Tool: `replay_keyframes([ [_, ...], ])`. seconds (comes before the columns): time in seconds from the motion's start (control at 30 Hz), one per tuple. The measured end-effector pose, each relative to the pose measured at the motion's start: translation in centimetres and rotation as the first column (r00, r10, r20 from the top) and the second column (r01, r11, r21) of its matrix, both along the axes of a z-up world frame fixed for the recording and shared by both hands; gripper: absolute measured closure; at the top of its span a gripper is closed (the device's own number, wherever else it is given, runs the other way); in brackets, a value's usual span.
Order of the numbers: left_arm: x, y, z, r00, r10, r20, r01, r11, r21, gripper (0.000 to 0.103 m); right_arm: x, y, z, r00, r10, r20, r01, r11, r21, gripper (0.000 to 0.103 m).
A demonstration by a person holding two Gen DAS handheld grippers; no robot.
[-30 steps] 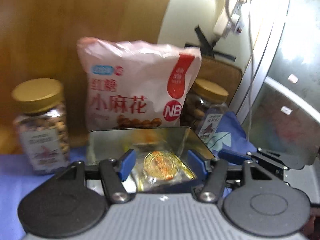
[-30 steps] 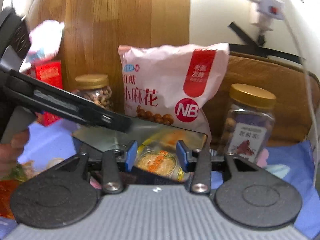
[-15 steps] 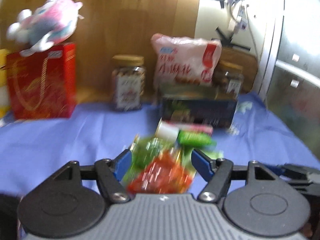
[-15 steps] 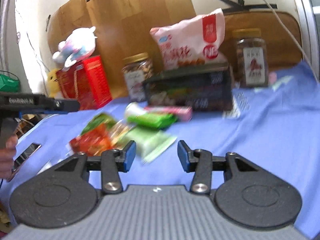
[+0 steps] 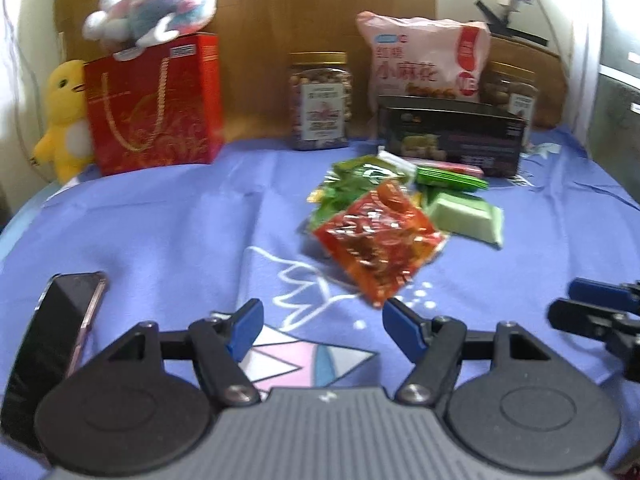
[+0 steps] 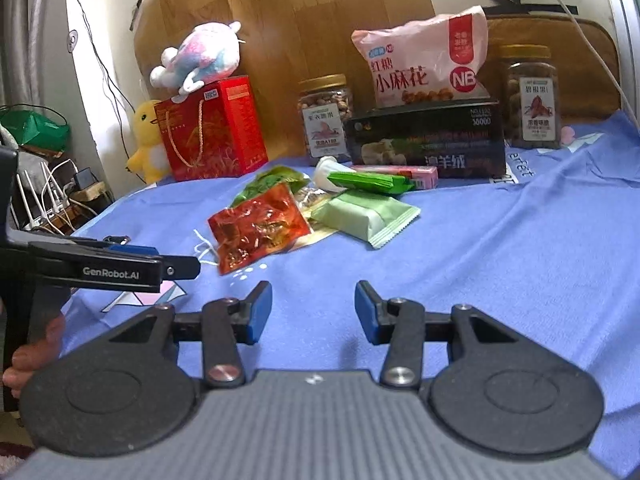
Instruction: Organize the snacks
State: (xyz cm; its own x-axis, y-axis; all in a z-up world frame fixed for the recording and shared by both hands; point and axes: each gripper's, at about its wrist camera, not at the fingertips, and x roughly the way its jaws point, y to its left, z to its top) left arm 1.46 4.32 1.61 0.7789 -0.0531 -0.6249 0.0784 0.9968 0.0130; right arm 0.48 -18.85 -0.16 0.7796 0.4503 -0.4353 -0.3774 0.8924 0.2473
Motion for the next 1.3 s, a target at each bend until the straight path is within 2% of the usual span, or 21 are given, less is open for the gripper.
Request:
replay_keyframes([
  [0.2, 0.2, 1.2, -0.1, 0.998, 0.055, 0.0, -0.055, 0.998, 0.018, 0.036, 0.0, 0.5, -0.1, 1.0, 0.006, -0.008, -0.006, 1.0, 0.006, 0.054],
  [0.57, 0.9, 2.2, -0.8, 0.997, 0.078, -0.02, -0.077, 0.996, 0.033, 0.036, 1.2, 0.8, 0.2, 0.998, 0.053, -0.014, -0.053, 0.999, 0.003, 0.054],
  [0.73, 1.3, 2.6, -1.0, 0.996, 0.088, -0.027, -0.087, 0.996, 0.035, 0.036, 3.6, 1.7, 1.2, 0.995, 0.101, -0.007, -0.101, 0.995, -0.003, 0.054],
  [0.9, 1.5, 3.0, -1.1, 0.994, 0.104, -0.032, -0.103, 0.994, 0.037, 0.035, 7.8, 2.2, 1.7, 0.99, 0.138, -0.017, -0.138, 0.99, 0.013, 0.054],
  [1.03, 1.6, 3.3, -1.2, 0.993, 0.111, -0.036, -0.109, 0.993, 0.037, 0.035, 11.1, 2.5, 1.2, 0.987, 0.151, -0.051, -0.149, 0.988, 0.035, 0.054],
  [1.2, 1.8, 3.5, -1.4, 0.992, 0.121, -0.041, -0.12, 0.992, 0.041, 0.034, 12.9, 3.7, 0.4, 0.978, 0.19, -0.082, -0.189, 0.982, 0.012, 0.054],
  [1.3, 1.8, 3.5, -1.5, 0.991, 0.123, -0.043, -0.121, 0.992, 0.044, 0.034, 13.3, 4.0, -0.7, 0.961, 0.231, -0.15, -0.228, 0.973, 0.038, 0.057],
])
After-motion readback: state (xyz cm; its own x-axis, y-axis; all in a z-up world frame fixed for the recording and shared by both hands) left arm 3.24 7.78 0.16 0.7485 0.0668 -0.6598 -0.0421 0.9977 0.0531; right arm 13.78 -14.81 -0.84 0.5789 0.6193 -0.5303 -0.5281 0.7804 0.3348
